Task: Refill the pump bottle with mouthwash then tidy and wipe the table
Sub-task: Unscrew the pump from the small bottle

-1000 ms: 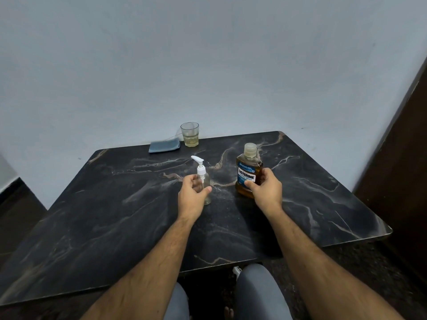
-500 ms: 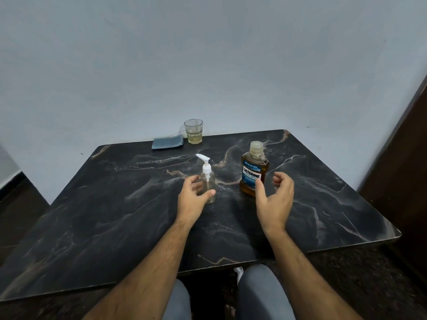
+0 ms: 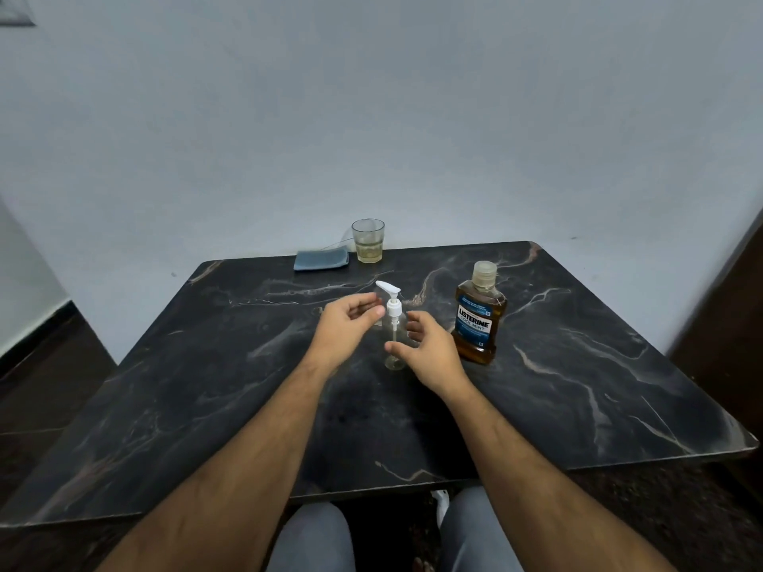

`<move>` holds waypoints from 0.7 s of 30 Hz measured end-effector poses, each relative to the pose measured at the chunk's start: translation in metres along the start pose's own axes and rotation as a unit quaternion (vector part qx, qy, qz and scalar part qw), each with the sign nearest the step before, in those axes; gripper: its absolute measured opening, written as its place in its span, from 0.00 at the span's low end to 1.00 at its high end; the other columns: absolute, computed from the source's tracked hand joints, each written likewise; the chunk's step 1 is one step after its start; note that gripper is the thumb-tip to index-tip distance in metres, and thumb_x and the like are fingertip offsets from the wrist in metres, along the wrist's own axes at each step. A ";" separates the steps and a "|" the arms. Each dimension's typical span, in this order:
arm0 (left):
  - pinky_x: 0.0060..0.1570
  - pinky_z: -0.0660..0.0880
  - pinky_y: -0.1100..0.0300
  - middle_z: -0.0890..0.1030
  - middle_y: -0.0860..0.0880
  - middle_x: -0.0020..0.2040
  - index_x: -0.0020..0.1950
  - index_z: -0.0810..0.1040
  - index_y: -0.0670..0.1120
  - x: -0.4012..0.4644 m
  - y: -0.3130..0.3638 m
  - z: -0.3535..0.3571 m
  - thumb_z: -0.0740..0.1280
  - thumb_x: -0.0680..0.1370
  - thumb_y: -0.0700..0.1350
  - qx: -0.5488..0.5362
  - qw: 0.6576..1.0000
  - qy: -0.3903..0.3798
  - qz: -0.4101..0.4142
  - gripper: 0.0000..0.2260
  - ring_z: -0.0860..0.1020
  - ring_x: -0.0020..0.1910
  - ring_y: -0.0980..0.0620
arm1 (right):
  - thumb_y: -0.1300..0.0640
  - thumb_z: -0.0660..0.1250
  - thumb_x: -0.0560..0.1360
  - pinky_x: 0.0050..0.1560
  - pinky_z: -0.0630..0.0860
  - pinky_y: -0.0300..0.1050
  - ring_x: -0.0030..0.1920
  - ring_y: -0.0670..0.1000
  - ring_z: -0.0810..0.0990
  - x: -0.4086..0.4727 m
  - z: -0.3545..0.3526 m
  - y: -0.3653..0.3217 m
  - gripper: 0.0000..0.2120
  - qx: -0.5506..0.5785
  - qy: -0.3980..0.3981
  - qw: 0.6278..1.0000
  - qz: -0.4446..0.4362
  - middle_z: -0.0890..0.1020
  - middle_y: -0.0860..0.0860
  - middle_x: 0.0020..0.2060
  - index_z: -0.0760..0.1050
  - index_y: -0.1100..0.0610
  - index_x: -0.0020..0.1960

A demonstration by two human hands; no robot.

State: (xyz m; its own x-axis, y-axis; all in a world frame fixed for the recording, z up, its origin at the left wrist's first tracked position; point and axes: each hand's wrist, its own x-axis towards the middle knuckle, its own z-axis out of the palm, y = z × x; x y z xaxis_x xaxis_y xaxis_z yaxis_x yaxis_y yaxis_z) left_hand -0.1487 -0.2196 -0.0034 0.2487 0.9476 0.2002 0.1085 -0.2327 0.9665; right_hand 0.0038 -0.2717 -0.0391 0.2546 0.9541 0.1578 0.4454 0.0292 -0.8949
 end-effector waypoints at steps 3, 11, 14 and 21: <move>0.59 0.76 0.61 0.85 0.50 0.54 0.58 0.81 0.48 0.005 0.006 0.006 0.72 0.76 0.38 -0.005 0.999 -0.043 0.008 0.12 0.82 0.55 0.57 | 0.55 0.77 0.70 0.58 0.78 0.42 0.59 0.46 0.79 0.005 0.005 -0.004 0.26 -0.011 -0.004 1.000 -0.006 0.81 0.49 0.58 0.73 0.54 0.66; 0.50 0.75 0.71 0.84 0.49 0.53 0.60 0.80 0.40 0.011 0.012 0.015 0.68 0.78 0.35 0.020 0.997 -0.073 -0.015 0.11 0.81 0.50 0.65 | 0.56 0.76 0.72 0.54 0.79 0.41 0.53 0.44 0.81 0.005 0.008 -0.006 0.21 -0.020 -0.016 1.000 -0.010 0.79 0.42 0.47 0.76 0.52 0.63; 0.51 0.76 0.70 0.85 0.49 0.52 0.58 0.81 0.44 0.010 0.008 0.014 0.70 0.77 0.37 0.015 0.998 -0.060 -0.009 0.10 0.83 0.50 0.62 | 0.55 0.76 0.72 0.54 0.78 0.41 0.53 0.43 0.80 0.004 0.011 -0.004 0.20 -0.040 -0.003 0.999 -0.010 0.80 0.41 0.47 0.76 0.51 0.61; 0.52 0.77 0.64 0.86 0.56 0.42 0.47 0.84 0.51 0.008 0.001 0.023 0.76 0.72 0.42 0.041 0.999 0.017 0.010 0.07 0.83 0.45 0.64 | 0.52 0.77 0.70 0.49 0.78 0.35 0.51 0.42 0.81 -0.001 0.024 0.003 0.21 -0.046 0.070 0.996 -0.010 0.84 0.46 0.51 0.77 0.51 0.61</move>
State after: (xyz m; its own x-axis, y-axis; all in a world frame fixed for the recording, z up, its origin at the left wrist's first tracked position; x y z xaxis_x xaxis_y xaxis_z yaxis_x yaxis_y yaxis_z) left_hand -0.1248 -0.2173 -0.0042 0.2197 0.9490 0.2261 0.1825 -0.2677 0.9460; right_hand -0.0156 -0.2656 -0.0516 0.3592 0.9024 0.2382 0.5262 0.0149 -0.8502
